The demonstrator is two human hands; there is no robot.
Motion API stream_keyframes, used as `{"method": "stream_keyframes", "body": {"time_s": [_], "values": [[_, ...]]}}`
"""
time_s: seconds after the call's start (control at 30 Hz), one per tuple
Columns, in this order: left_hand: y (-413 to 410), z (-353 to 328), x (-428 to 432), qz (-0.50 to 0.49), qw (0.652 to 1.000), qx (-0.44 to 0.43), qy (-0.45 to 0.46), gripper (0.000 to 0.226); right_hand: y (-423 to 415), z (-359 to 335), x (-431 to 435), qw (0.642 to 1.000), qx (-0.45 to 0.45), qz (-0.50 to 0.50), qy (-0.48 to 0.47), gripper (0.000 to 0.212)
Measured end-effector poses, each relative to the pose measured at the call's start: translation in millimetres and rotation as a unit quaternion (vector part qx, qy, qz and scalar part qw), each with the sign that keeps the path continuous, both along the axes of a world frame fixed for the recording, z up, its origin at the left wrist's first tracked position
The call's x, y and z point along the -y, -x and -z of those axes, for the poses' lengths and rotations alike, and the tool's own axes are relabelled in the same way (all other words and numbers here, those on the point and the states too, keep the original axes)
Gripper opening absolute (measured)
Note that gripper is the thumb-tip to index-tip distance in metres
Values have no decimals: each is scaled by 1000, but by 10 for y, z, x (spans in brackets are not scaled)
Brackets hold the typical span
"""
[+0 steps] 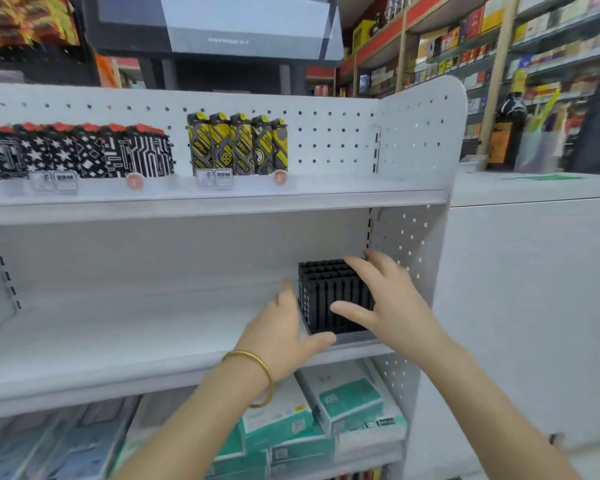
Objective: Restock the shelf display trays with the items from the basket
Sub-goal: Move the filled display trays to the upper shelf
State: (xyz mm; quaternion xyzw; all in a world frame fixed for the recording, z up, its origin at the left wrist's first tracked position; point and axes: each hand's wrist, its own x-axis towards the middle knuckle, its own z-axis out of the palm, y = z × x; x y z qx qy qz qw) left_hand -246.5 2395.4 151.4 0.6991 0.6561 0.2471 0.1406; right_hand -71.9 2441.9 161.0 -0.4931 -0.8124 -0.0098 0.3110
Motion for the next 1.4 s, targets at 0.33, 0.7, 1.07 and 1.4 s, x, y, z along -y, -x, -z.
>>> {"method": "stream_keyframes", "body": {"time_s": [0.33,0.7,1.07,1.4], "values": [[-203,120,-157,-25,994,-102,-32,77,80,138,-282,993,-107,-46,10,63],[-171,137,-132,-28,995,27,-93,79,156,66,-234,986,-159,-43,-19,56],[-147,-128,440,10,982,105,-156,92,178,-283,344,979,-178,-58,-80,54],[-110,-830,1329,65,977,113,-166,69,84,-897,1193,973,-191,-63,-116,52]]}}
